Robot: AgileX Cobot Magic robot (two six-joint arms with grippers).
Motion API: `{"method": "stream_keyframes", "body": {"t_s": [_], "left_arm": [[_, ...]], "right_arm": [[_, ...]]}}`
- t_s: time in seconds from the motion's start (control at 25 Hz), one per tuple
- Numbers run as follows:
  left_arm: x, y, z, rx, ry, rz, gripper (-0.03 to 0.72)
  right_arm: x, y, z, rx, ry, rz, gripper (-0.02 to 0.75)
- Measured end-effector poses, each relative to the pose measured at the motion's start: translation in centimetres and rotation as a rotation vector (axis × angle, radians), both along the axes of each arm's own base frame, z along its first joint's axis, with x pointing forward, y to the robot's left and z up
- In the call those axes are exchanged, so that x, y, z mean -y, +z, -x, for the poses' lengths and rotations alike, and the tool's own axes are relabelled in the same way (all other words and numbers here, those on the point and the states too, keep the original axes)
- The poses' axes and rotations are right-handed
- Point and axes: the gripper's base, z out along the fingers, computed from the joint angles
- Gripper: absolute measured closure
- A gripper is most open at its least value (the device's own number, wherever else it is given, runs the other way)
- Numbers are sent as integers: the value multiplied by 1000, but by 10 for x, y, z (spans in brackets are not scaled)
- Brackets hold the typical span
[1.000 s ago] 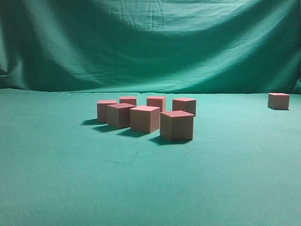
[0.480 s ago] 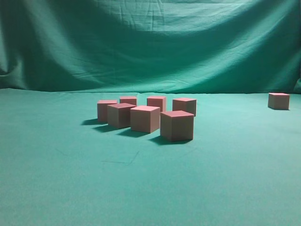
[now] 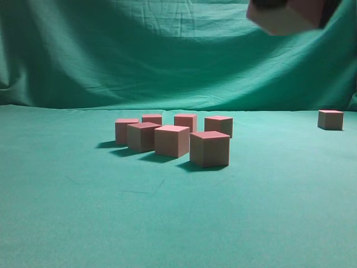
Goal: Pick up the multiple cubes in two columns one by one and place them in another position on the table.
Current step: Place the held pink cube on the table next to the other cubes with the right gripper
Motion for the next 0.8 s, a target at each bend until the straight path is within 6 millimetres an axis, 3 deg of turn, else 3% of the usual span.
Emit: {"method": "stream_keyframes", "body": {"t_s": [0.4, 0.8], "left_arm": [[0, 0, 0, 0, 0, 0, 688], [0, 0, 0, 0, 0, 0, 688]], "right_arm": [[-9, -20, -12, 78, 46, -13, 467], [-52, -53, 3, 219, 157, 140, 467]]}}
